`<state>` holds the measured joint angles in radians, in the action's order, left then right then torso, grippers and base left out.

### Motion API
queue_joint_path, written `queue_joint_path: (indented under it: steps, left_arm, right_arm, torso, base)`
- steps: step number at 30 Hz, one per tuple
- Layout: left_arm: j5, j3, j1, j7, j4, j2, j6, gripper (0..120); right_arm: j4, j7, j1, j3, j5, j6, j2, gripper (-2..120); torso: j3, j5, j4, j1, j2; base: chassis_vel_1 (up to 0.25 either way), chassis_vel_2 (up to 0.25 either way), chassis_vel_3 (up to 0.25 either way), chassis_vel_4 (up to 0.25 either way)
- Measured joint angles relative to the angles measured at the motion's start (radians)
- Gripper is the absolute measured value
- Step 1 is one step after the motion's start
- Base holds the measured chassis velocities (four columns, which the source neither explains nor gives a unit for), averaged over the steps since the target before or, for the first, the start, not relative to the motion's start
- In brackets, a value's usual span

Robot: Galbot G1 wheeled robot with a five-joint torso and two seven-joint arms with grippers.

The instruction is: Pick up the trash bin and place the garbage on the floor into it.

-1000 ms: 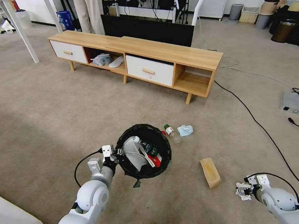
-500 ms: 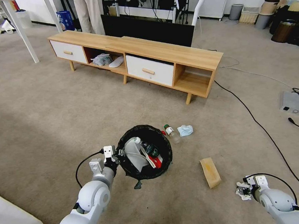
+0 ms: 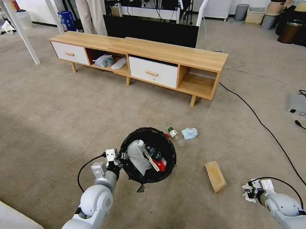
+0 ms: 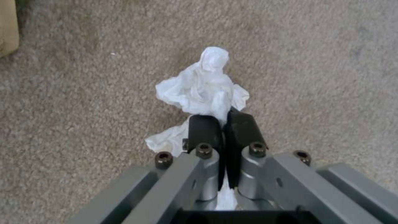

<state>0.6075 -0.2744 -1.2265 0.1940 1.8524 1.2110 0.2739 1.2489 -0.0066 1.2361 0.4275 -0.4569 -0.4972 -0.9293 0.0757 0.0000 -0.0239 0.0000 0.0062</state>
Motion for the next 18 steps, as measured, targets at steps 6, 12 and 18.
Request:
queue_joint_path:
  steps: [6, 12, 18]
  left_arm:
    - [0.0, 0.006, 0.006, 0.0, -0.001, 0.001, 0.0, 4]
    - [0.001, 0.01, 0.01, 0.001, -0.001, 0.001, 0.0, 4]
    - [0.006, 0.013, 0.011, 0.007, 0.0, 0.001, 0.002, 4]
  right_arm:
    - [0.01, 0.005, 0.0, 0.002, 0.003, 0.009, 0.004, 1]
    - [0.084, 0.028, 0.014, 0.014, 0.002, 0.007, 0.023, 1]
    - [0.202, 0.065, 0.03, 0.032, 0.005, 0.017, 0.038, 1]
  torso:
    - [0.0, 0.0001, -0.0001, 0.0, 0.0]
    - [0.0, 0.0001, 0.0, 0.0, 0.0]
    - [0.0, 0.0, 0.0, 0.0, 0.0]
  base:
    - [0.0, 0.0, 0.0, 0.0]
    - [0.0, 0.0, 0.0, 0.0]
    - [0.0, 0.0, 0.0, 0.0]
